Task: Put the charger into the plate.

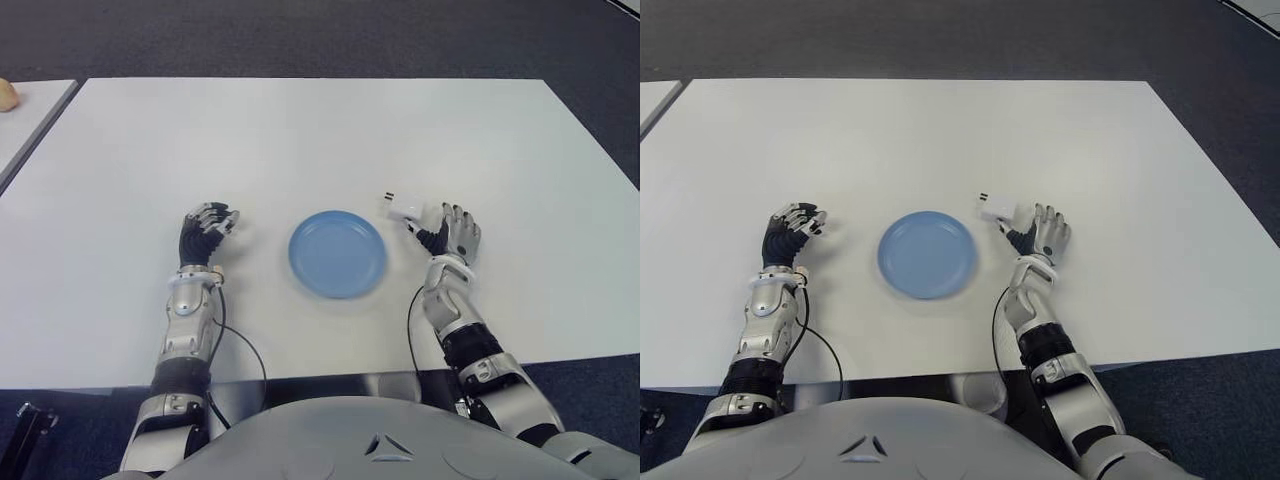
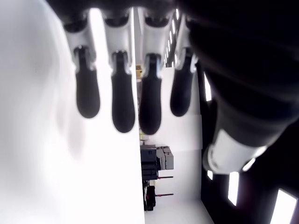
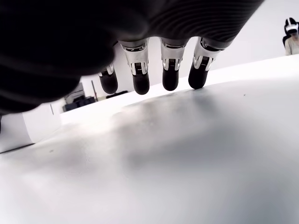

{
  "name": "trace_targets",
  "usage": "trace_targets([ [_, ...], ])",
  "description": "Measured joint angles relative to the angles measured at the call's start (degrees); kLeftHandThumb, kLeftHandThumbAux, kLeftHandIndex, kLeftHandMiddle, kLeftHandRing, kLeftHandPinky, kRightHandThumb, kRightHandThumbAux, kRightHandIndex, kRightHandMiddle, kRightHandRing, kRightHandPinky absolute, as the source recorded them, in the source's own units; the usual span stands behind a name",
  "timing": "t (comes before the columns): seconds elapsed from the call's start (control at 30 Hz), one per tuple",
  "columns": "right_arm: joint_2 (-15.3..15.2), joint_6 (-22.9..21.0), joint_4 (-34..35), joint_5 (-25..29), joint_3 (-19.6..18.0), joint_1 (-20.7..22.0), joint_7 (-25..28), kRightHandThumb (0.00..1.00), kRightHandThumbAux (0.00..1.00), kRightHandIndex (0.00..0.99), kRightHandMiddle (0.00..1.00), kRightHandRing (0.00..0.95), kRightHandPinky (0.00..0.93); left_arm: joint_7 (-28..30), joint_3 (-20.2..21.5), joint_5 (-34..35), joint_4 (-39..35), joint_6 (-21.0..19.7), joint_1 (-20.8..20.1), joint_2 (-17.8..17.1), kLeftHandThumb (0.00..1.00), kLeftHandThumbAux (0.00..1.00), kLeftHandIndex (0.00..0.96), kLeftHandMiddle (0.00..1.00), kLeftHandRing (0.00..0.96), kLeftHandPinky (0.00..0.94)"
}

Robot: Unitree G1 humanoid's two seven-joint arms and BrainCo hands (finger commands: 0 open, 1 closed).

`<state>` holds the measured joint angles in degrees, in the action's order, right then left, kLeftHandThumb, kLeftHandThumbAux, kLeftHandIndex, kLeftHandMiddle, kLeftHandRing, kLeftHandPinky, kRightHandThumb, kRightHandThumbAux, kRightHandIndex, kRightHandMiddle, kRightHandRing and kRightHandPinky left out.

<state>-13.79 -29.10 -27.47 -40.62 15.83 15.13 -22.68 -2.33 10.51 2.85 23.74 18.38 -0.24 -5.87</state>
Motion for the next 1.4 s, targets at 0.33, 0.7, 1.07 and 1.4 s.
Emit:
trace_targets([
  [0.33, -4.2, 6.0, -2.1, 2.4, -0.2, 6.4, 7.9, 0.689, 0.211, 0.0, 0.0, 0.0, 0.0, 0.0, 0.0, 0.0, -0.1, 0.2, 0.1, 0.0, 0.706, 0.723, 0.428, 0.503, 0.511, 0.511],
  [0.7, -10.4, 6.5, -0.6, -1.2, 5.9, 9.9, 23.3, 0.612, 0.161, 0.0, 0.0, 0.0, 0.0, 0.0, -0.1, -0.2, -0.8, 0.0, 0.8, 0.0, 0.706, 0.722, 0.428, 0.504, 0.513, 0.504],
  [1.07, -14.9, 7.2, -2.7, -8.7, 14.1, 22.9, 40.4, 0.573, 0.129, 0.0, 0.0, 0.0, 0.0, 0.0, -0.1, 0.6, -1.3, -1.0, 0.9, 0.3, 0.706, 0.721, 0.428, 0.515, 0.518, 0.496],
  [1.4, -13.7, 14.0, -14.9, -9.7, 17.9, 33.4, 43.7, 0.533, 0.133, 0.0, 0.0, 0.0, 0.0, 0.0, -0.1, 0.6, -1.7, -2.2, 0.8, 0.7, 0.705, 0.721, 0.428, 0.516, 0.516, 0.49],
])
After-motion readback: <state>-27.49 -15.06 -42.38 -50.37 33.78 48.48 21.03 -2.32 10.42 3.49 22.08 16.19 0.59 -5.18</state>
